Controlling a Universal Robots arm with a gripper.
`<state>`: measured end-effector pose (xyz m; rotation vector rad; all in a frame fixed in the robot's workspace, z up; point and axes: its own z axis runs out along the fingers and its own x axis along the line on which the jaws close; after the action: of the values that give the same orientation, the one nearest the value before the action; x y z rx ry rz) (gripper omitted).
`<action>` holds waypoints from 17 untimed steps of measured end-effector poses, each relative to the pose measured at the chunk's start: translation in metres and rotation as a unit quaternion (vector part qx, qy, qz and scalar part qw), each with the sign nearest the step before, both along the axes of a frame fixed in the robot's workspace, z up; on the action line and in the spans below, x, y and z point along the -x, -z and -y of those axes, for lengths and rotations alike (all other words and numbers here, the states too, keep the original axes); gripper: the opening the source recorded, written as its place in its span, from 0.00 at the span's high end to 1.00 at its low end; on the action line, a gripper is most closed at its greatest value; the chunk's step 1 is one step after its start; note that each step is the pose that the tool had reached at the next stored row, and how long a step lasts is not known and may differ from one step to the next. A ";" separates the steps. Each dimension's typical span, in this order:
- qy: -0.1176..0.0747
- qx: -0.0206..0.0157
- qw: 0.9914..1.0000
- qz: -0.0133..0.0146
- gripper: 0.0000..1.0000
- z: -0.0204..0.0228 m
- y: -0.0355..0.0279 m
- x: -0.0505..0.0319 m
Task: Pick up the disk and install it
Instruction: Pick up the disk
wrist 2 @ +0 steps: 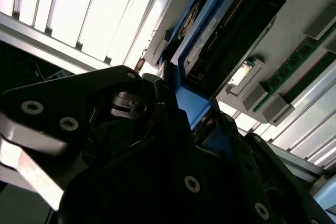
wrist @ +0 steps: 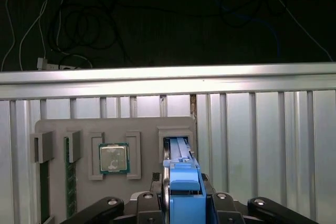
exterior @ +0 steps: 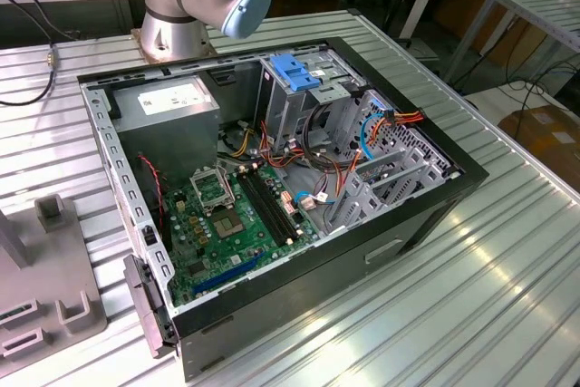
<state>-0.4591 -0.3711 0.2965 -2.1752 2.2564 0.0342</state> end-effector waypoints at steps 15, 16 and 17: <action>0.000 0.000 1.000 0.000 0.63 0.0000 -0.0001 0.0000; 0.000 0.000 1.000 0.000 0.63 0.0000 -0.0006 0.0000; 0.000 0.000 1.000 0.000 0.63 0.0000 -0.0011 0.0000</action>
<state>-0.4591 -0.3712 0.2976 -2.1747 2.2570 0.0342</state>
